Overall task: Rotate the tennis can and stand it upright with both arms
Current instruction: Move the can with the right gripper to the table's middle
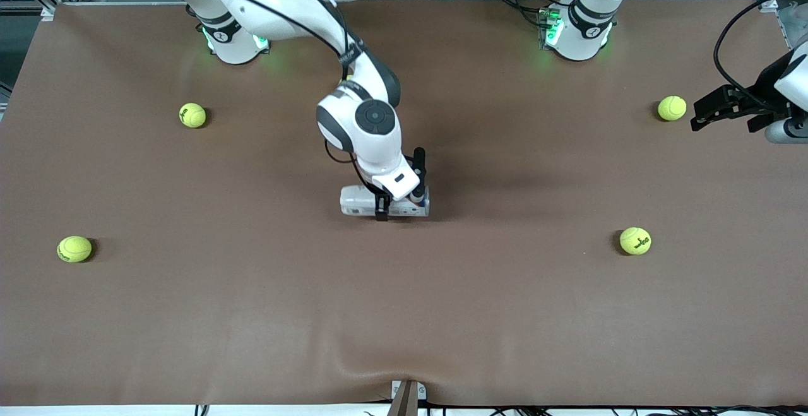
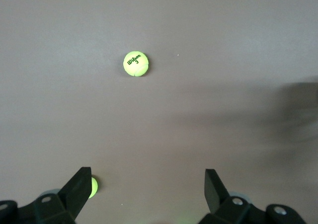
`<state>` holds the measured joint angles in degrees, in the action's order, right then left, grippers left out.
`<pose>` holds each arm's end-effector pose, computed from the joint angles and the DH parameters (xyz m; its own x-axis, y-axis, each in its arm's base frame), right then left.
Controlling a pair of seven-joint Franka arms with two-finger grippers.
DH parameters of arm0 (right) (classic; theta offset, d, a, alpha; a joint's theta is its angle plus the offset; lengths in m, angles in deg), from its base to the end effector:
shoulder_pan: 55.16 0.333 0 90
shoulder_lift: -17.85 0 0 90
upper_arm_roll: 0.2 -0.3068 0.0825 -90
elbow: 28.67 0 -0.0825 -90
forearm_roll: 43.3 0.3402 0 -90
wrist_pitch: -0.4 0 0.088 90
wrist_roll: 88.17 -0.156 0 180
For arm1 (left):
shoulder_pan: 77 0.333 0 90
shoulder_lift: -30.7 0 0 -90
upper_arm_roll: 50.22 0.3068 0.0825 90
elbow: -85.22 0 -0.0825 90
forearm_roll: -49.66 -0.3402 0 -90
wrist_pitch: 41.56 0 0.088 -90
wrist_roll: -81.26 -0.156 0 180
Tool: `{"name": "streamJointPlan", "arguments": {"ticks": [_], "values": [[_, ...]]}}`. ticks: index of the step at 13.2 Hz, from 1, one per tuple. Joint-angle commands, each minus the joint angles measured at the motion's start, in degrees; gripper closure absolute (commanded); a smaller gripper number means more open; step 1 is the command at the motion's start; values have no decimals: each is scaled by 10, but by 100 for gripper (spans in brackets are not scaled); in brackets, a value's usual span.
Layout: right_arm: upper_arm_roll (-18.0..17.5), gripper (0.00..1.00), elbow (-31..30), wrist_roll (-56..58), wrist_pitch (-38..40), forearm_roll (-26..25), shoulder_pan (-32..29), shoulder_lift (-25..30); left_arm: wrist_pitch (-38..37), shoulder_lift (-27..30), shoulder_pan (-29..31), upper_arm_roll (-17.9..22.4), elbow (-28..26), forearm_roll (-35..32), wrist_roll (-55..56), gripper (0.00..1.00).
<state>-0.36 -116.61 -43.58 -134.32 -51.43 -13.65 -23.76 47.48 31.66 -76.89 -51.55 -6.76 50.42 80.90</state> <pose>0.5144 0.4482 0.2075 -0.0283 0.9995 -0.0148 0.9903 0.0300 0.1359 0.5014 -0.0129 0.5586 0.9990 -0.0278 -0.0345 -0.0273 -0.9995 0.0131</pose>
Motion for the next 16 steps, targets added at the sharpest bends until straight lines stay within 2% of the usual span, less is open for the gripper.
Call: {"name": "streamJointPlan", "arguments": {"ticks": [1, 5, 6, 7, 9, 12, 14, 16], "values": [[4, 24, 29, 31, -5, -14, 11, -29, -9, -3, 9, -2, 5, 12, -10, 0], [6, 24, 44, 27, -5, -11, 16, -57, -14, -8, 10, -2, 4, 21, -10, 0], [6, 16, 44, 26, -4, -10, 16, -57, -16, -9, 10, -2, 4, 27, -10, 0], [6, 0, 44, 18, -2, -8, 16, -55, -18, -11, 10, -2, 3, 35, -10, 0], [6, 0, 54, 16, 6, -5, 18, -44, -22, -18, 10, -2, 2, 48, -20, 0], [2, 0, 61, 15, 73, 2, 17, -6, -23, -21, 11, -2, 2, 59, -22, 0], [3, 0, 61, 15, 117, 60, 18, 26, -23, -31, 23, -2, 2, 88, -39, 0], [7, 0, 61, 9, 159, 88, 15, 59, -27, -50, 48, -2, -4, 168, -60, 0]]}}
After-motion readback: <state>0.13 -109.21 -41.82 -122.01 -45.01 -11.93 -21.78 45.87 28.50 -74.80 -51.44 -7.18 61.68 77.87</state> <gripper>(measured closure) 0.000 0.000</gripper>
